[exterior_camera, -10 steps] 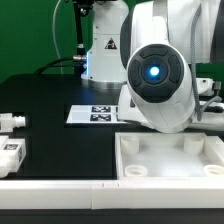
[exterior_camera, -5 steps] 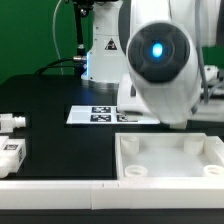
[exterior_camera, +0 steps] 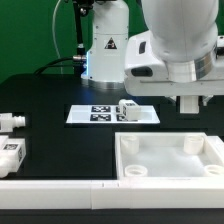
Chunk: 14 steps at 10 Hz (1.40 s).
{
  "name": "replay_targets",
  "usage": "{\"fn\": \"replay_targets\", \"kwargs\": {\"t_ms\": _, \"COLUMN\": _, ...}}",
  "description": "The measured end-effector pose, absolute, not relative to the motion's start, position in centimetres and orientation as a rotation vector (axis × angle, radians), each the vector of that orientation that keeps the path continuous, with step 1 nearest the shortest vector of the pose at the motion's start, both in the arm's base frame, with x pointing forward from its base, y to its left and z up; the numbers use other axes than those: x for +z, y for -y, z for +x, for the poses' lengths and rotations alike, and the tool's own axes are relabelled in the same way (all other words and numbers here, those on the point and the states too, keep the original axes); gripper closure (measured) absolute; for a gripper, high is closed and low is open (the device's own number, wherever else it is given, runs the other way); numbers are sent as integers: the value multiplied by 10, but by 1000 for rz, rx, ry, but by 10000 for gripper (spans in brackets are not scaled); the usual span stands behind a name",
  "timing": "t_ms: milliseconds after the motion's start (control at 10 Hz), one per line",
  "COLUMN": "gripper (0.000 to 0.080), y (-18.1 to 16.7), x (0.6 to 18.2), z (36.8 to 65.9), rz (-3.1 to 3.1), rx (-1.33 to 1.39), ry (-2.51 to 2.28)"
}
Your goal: Assemble square table
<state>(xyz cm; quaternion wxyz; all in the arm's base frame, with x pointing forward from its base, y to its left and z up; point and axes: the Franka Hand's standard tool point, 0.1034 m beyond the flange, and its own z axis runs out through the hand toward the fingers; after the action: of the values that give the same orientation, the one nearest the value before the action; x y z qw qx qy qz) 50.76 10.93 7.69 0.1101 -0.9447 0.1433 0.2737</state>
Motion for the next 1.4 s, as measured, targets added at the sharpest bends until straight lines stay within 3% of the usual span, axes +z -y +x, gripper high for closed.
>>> {"fn": "replay_targets", "kwargs": {"t_ms": 100, "gripper": 514, "y": -106, "x": 79, "z": 515, "rz": -2808, "rx": 752, "ry": -374}}
{"fn": "replay_targets", "kwargs": {"t_ms": 400, "gripper": 514, "y": -90, "x": 133, "z": 574, "rz": -2916, "rx": 481, "ry": -128}}
{"fn": "replay_targets", "kwargs": {"t_ms": 500, "gripper": 514, "y": -105, "x": 138, "z": 583, "rz": -2943, "rx": 404, "ry": -118}}
{"fn": "replay_targets", "kwargs": {"t_ms": 900, "gripper": 512, "y": -105, "x": 132, "z": 600, "rz": -3004, "rx": -67, "ry": -114}}
{"fn": "replay_targets", "kwargs": {"t_ms": 1200, "gripper": 512, "y": -98, "x": 129, "z": 639, "rz": -3023, "rx": -459, "ry": 16}}
{"fn": "replay_targets", "kwargs": {"t_ms": 1400, "gripper": 512, "y": -104, "x": 129, "z": 640, "rz": -3000, "rx": -660, "ry": 50}}
